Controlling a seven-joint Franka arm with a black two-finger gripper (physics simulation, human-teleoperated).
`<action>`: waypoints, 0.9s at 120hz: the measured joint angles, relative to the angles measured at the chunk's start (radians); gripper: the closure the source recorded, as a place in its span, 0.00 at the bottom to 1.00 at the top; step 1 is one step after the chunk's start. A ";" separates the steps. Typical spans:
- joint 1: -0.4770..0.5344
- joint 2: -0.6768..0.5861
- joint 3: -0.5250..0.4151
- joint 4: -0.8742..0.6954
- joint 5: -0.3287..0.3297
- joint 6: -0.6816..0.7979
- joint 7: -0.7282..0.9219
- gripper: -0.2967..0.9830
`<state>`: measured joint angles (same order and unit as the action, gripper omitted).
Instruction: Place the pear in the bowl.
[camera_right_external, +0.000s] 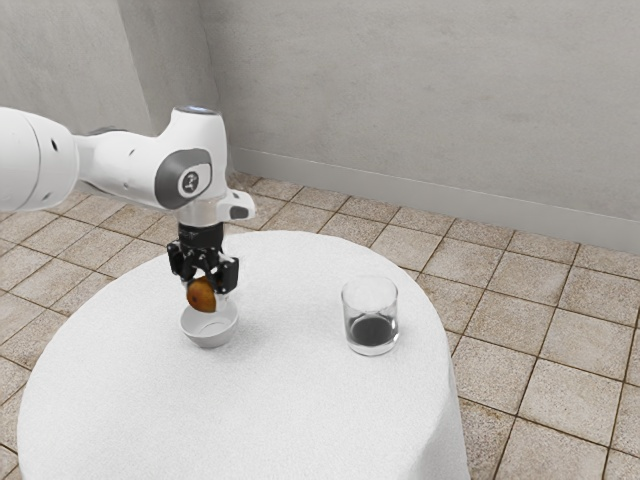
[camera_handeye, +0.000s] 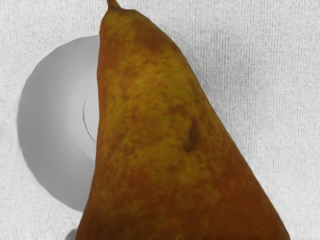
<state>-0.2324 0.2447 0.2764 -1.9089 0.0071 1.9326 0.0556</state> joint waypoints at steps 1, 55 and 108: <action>0.001 0.000 0.001 -0.002 0.001 -0.001 -0.001 0.60; 0.021 0.057 0.018 0.029 0.013 0.012 -0.052 0.48; 0.017 -0.058 -0.110 0.285 0.062 -0.130 -0.050 0.26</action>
<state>-0.2151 0.1866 0.1665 -1.6243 0.0690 1.8024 0.0054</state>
